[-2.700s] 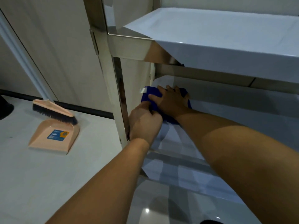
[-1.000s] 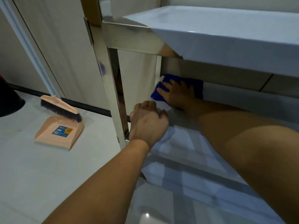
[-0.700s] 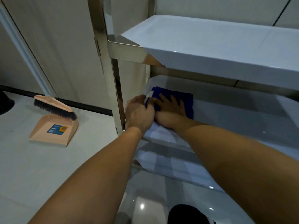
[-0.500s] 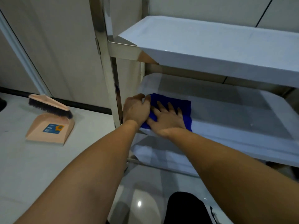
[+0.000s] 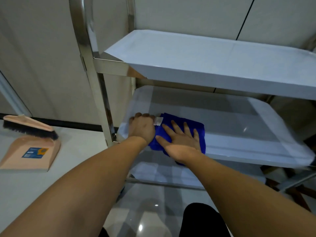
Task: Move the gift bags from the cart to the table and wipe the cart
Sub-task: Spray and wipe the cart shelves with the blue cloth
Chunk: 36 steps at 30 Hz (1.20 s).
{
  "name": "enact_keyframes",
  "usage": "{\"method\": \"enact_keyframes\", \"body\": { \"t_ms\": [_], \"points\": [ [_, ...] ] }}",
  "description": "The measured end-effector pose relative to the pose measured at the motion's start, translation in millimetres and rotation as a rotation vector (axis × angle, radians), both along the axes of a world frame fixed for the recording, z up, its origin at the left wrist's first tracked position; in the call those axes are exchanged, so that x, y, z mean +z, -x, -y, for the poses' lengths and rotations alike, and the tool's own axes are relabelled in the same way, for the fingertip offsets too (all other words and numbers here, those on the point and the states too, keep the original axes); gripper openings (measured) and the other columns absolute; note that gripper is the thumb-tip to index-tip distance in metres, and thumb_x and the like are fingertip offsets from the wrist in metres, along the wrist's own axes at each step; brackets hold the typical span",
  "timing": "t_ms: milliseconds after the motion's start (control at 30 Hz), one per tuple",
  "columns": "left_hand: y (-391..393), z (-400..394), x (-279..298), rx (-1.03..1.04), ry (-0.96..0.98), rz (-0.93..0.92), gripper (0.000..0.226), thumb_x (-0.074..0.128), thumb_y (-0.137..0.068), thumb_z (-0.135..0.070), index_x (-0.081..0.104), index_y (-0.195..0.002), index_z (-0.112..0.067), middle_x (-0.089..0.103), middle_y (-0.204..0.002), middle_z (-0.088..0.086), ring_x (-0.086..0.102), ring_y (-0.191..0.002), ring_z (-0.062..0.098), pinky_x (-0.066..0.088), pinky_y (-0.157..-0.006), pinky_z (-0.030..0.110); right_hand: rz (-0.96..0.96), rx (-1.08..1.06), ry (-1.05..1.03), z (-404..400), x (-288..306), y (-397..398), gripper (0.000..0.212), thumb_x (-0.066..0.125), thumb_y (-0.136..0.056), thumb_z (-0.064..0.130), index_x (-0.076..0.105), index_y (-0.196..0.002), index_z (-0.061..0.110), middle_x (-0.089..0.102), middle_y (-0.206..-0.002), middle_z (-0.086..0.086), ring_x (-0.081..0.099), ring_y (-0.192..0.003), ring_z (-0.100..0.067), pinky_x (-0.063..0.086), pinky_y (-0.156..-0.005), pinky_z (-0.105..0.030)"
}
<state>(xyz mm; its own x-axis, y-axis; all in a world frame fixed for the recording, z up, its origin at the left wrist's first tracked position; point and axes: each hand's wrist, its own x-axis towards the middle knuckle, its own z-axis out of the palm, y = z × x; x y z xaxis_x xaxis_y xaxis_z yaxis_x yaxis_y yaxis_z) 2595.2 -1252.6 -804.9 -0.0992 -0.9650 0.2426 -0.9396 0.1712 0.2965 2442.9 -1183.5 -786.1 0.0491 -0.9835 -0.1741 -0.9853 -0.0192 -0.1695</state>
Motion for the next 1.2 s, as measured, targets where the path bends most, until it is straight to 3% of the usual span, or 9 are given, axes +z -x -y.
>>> {"method": "enact_keyframes", "body": {
  "t_ms": [167,300,500,767,933,1200],
  "points": [
    [0.3,6.0,-19.9,-0.056,0.142,-0.030,0.038,0.036,-0.090,-0.022,0.071,-0.101,-0.012,0.071,-0.100,0.012,0.060,-0.093,0.035,0.039,-0.076,0.037,-0.002,0.016,0.051,27.7,-5.4,2.9,0.065,0.011,-0.096,0.074,0.006,-0.156,0.051,-0.002,-0.168,0.014,-0.010,-0.155,-0.027,-0.007,-0.121,-0.058],
    [2.7,4.5,-20.5,-0.084,0.159,0.002,0.051,0.031,-0.084,-0.027,0.069,-0.115,-0.013,0.070,-0.107,0.011,0.058,-0.099,0.036,0.043,-0.084,0.043,0.013,0.055,0.051,53.8,-5.9,8.8,0.068,0.015,-0.094,0.077,0.007,-0.156,0.051,-0.003,-0.168,0.015,-0.010,-0.155,-0.026,-0.006,-0.120,-0.057],
    [6.0,3.6,-25.6,-0.065,0.244,-0.021,0.039,0.035,-0.083,-0.023,0.069,-0.093,-0.009,0.071,-0.092,0.012,0.060,-0.082,0.036,0.031,-0.069,0.034,0.012,0.073,0.059,93.0,-10.2,14.4,0.071,0.017,-0.092,0.079,0.005,-0.156,0.051,-0.005,-0.168,0.013,-0.011,-0.155,-0.027,-0.007,-0.121,-0.057],
    [11.5,3.2,-22.9,-0.017,0.249,0.057,0.029,0.049,-0.091,-0.042,0.058,-0.075,-0.021,0.063,-0.076,0.001,0.059,-0.071,0.025,0.034,-0.066,0.032,-0.031,0.058,0.086,178.2,-13.5,29.6,0.073,0.017,-0.094,0.079,0.003,-0.158,0.048,-0.005,-0.169,0.009,-0.006,-0.155,-0.032,-0.002,-0.121,-0.061],
    [10.0,3.3,-21.0,-0.029,0.231,-0.006,0.032,0.046,-0.091,-0.048,0.057,-0.073,-0.023,0.061,-0.075,-0.002,0.059,-0.073,0.022,0.044,-0.072,0.036,-0.010,0.048,0.081,229.1,-12.7,33.6,0.074,0.016,-0.093,0.080,0.006,-0.158,0.046,-0.003,-0.169,0.008,-0.006,-0.155,-0.031,-0.003,-0.122,-0.059],
    [8.9,3.6,-21.4,-0.020,0.220,-0.006,0.033,0.049,-0.089,-0.050,0.057,-0.071,-0.024,0.055,-0.071,-0.004,0.058,-0.072,0.023,0.039,-0.069,0.034,-0.019,0.050,0.103,268.2,-11.0,34.1,0.076,0.015,-0.092,0.082,0.006,-0.158,0.046,-0.001,-0.169,0.007,-0.004,-0.155,-0.032,-0.003,-0.122,-0.059]
  ]
}}
